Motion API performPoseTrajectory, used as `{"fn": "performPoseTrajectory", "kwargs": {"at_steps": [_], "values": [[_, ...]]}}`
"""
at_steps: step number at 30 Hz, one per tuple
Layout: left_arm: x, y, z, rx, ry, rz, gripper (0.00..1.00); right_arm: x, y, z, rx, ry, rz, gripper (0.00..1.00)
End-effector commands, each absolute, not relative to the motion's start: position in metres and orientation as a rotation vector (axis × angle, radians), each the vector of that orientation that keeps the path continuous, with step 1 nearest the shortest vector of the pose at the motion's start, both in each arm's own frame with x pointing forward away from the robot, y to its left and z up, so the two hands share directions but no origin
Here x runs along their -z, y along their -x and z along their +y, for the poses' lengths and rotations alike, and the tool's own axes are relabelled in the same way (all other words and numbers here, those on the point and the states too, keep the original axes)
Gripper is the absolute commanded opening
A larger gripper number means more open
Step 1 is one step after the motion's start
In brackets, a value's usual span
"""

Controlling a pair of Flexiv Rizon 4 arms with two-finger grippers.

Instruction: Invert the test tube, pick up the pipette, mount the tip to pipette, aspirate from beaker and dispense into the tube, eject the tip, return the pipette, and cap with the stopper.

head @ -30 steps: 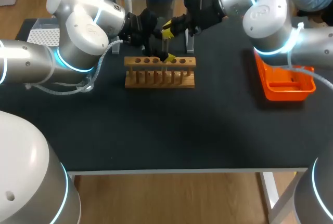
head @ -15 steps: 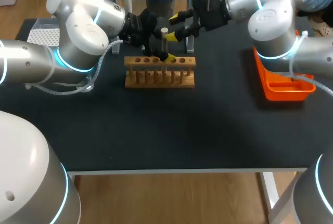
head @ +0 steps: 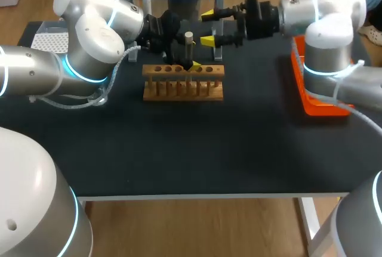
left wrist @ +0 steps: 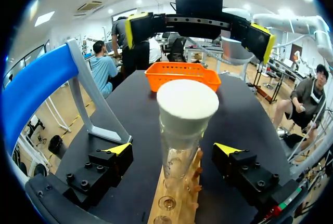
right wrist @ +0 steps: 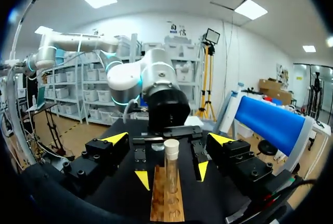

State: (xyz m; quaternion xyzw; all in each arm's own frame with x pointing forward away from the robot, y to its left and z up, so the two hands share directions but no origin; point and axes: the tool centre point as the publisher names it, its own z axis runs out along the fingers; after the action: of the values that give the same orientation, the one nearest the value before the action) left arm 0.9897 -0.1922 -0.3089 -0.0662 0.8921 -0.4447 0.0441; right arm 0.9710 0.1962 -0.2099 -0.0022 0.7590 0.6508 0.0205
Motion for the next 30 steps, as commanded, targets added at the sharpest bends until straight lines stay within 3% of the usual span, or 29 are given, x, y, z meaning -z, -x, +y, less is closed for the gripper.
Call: {"fn": "performPoseTrajectory", "kwargs": {"at_steps": [1,2,5,6,30], "values": [[0.309,-0.990,-0.192,1.360,0.202,2.729,1.00,0.211,-0.973,0.197,-2.118,0.044,2.281,1.00],[0.309,-0.990,-0.192,1.360,0.202,2.729,1.00,0.210,-0.972,0.198,-2.123,0.052,2.278,1.00],[0.309,-0.990,-0.192,1.360,0.202,2.729,1.00,0.208,-0.972,0.200,-2.141,0.056,2.264,0.06],[0.309,-0.990,-0.192,1.360,0.202,2.729,1.00,0.207,-0.972,0.201,-2.143,0.057,2.263,0.00],[0.309,-0.990,-0.192,1.360,0.202,2.729,1.00,0.207,-0.973,0.225,-2.179,0.088,2.281,0.00]]}}
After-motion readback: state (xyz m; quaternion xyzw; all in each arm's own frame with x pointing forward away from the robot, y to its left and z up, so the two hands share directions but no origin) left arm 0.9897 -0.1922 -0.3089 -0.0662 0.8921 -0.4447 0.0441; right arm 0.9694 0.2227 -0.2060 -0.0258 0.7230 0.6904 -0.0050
